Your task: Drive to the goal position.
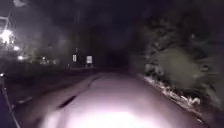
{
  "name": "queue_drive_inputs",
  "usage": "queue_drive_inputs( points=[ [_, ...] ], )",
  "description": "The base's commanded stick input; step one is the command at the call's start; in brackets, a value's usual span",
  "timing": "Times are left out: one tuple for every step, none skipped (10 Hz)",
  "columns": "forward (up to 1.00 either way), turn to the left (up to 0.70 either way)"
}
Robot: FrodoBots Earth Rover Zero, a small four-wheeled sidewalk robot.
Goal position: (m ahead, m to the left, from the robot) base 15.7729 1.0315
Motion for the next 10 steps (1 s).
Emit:
queue_drive_inputs(
  points=[
    [0.50, 0.00],
    [0.50, 0.00],
    [0.50, 0.00],
    [0.50, 0.00],
    [0.50, 0.00],
    [0.50, 0.00],
    [0.50, 0.00],
    [0.50, 0.00],
    [0.50, 0.00],
    [0.50, 0.00]
  ],
)
